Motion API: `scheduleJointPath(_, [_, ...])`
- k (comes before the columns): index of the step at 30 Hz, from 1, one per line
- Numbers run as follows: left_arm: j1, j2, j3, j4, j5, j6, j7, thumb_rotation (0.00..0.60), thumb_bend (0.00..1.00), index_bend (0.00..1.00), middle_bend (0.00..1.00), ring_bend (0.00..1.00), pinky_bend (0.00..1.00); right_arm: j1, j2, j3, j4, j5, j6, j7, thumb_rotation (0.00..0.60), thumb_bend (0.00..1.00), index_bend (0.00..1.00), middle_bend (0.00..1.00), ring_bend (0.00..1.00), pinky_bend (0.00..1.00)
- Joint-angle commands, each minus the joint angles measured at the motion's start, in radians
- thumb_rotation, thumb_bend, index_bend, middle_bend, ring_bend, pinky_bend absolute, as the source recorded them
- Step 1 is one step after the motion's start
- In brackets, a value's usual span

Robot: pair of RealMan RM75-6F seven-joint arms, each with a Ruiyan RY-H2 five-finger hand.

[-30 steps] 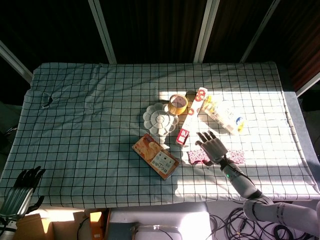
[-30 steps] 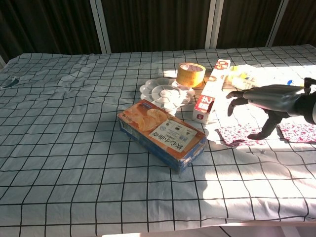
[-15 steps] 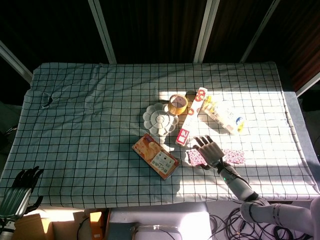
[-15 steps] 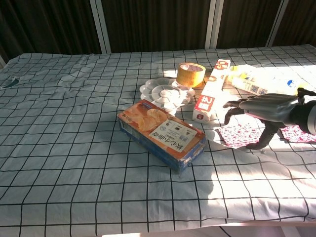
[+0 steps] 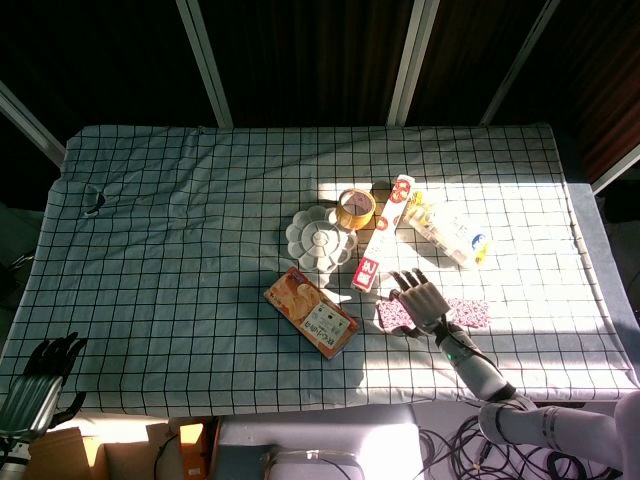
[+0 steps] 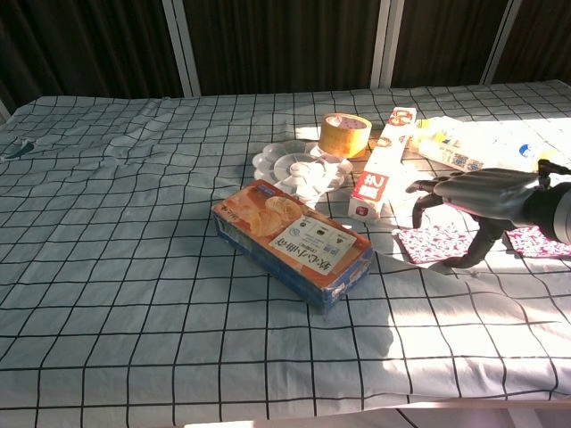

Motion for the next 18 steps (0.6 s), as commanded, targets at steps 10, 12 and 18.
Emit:
scheduleJointPath(10, [0.000,0.000,-0.001,-0.001,-0.002,-0.003,0.001,0.600,0.36,0.00,0.01,0.00,0.00,-0.004,-0.007,-0.004,0.012,-0.003,0.013,0.002,0.600,0.20,0.42,0.00,0.00,0.00])
scheduleJointPath(12, [0.000,0.000,-0.001,0.000,-0.002,-0.003,0.000,0.600,0.36,0.00,0.01,0.00,0.00,-0.004,-0.008,-0.004,0.014,-0.002,0.014,-0.001,0.600,0.20,0.46,0.00,0.00,0.01])
scheduleJointPath(18, [0.002,0.000,-0.001,0.003,-0.003,-0.001,-0.004,0.600,0.36,0.00,0.01,0.00,0.00,-0.013,-0.007,-0.001,0.005,-0.015,0.045,-0.001,0.600,0.20,0.54,0.00,0.00,0.04])
